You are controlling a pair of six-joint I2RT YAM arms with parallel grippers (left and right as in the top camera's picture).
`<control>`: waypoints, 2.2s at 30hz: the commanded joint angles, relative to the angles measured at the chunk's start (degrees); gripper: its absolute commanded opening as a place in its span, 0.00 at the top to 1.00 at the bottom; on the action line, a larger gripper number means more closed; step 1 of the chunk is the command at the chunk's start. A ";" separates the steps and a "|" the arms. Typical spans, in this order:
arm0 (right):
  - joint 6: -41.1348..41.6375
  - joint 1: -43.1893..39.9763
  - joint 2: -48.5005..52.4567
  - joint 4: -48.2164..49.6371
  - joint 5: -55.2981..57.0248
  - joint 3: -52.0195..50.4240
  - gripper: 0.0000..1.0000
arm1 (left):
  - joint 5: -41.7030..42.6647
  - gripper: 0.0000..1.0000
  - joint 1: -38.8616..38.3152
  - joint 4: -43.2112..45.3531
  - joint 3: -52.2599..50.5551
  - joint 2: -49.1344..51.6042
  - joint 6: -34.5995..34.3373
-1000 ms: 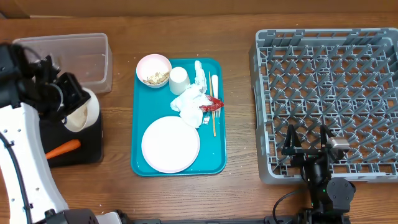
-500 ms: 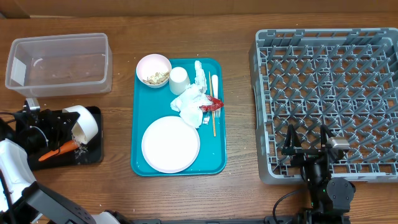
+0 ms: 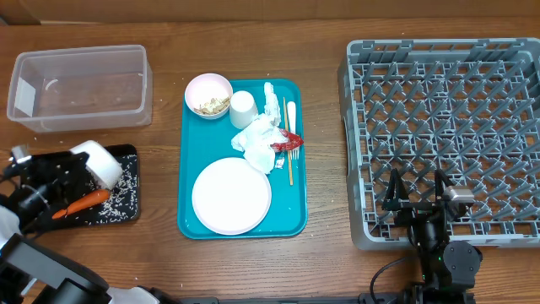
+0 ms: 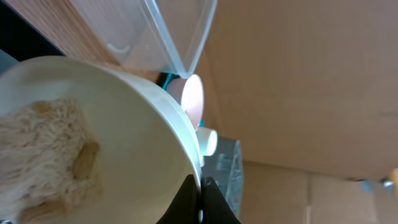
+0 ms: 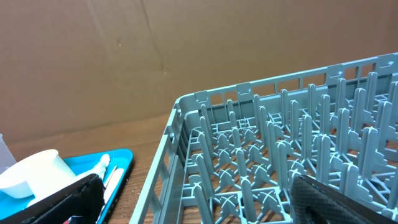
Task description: Sort waste into correct bins and load items into the dishwasher rack
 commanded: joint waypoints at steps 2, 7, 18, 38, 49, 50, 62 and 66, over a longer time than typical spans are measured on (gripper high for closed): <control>-0.22 -0.11 -0.46 0.35 0.20 -0.59 0.00 | 9.11 0.96 2.89 0.04 -0.24 0.52 1.84; -0.24 -0.11 -0.46 0.35 0.20 -0.59 0.00 | 10.60 0.96 3.85 -0.37 -0.24 1.05 0.98; -0.22 -0.11 -0.46 0.35 0.20 -0.59 0.00 | 17.11 0.96 4.72 0.37 -0.26 8.20 -0.87; -0.22 -0.11 -0.46 0.35 0.20 -0.59 0.00 | 17.88 0.96 2.25 -0.90 0.85 5.29 5.33; -0.22 -0.11 -0.46 0.35 0.20 -0.59 0.00 | 10.82 0.96 -4.09 -10.69 4.24 -8.31 17.27; -0.22 -0.11 -0.46 0.35 0.20 -0.59 0.00 | 8.22 0.96 -5.70 -10.62 4.66 -10.67 16.20; -0.22 -0.11 -0.46 0.35 0.20 -0.59 0.00 | -47.10 0.96 -46.31 1.05 5.35 -17.33 -5.20; -0.24 -0.11 -0.46 0.35 0.20 -0.59 0.00 | -59.25 0.96 -59.93 6.97 5.35 -11.52 -7.43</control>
